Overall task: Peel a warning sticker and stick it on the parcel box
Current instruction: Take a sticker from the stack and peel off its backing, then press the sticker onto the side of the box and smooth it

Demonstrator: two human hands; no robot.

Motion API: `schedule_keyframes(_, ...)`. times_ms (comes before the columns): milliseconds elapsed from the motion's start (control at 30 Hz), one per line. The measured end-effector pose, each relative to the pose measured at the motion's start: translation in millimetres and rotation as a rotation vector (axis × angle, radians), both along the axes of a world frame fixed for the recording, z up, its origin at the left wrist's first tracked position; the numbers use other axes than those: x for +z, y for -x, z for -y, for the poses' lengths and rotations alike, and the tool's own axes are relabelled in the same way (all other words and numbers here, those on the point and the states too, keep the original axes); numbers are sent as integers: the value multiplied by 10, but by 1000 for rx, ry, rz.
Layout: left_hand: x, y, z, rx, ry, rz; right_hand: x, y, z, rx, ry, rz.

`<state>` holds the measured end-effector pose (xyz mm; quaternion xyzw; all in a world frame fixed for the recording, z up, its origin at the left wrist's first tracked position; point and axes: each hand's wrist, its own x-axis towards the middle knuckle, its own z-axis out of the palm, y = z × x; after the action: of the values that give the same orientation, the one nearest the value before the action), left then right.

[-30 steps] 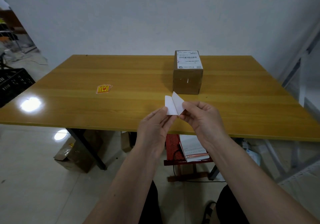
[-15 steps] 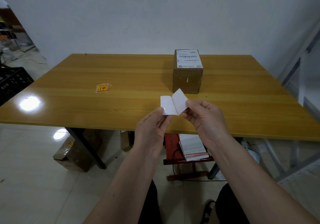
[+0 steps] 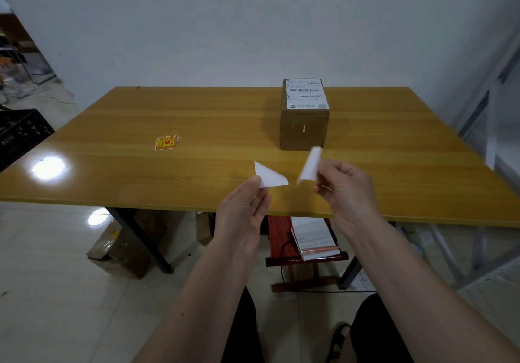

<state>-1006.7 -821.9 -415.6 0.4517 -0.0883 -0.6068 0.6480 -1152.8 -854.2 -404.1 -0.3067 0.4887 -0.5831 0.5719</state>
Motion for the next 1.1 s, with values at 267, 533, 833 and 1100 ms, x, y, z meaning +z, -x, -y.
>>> schedule_keyframes(267,24,69,0,32,90,554,-238,262,357,-93,-130,-390)
schedule_keyframes(533,-31,115,33,165,414,1252,-159,313,324,101,-96,-612)
schedule_keyframes(833,-89,100,42,407,845,1912,252,57,-73,300,107,-434)
schedule_keyframes(1100,-79,117,-23,432,889,1933,250,68,-108,217,179,-485)
